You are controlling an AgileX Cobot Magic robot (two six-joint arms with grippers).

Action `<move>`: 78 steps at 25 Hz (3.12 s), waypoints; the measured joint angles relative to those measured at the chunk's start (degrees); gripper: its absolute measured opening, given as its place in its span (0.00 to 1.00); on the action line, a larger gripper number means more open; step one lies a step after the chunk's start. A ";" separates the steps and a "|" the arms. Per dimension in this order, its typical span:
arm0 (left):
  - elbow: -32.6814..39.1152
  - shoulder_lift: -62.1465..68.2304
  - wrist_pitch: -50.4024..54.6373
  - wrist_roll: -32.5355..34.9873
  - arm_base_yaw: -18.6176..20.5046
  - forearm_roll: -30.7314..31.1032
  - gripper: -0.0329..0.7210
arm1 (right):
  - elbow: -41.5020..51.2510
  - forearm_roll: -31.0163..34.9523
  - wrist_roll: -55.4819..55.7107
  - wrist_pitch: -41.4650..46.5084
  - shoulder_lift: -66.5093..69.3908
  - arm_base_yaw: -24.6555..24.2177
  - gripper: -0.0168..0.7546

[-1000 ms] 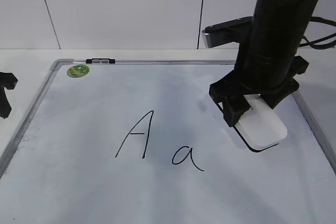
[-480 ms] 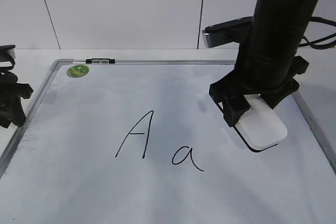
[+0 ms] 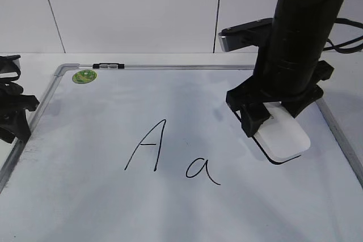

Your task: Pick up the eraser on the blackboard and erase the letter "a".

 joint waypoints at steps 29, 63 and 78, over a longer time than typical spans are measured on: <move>-0.23 0.23 0.07 -0.09 0.00 -1.09 0.07 | -0.07 1.07 -0.82 0.08 3.27 0.00 0.75; -0.23 0.23 0.07 -0.09 0.00 -1.61 0.07 | -0.50 0.45 -1.04 -7.31 11.38 5.38 0.75; -0.23 0.23 0.07 -0.09 0.00 -1.61 0.07 | -0.73 0.15 -1.04 -6.80 14.41 5.38 0.75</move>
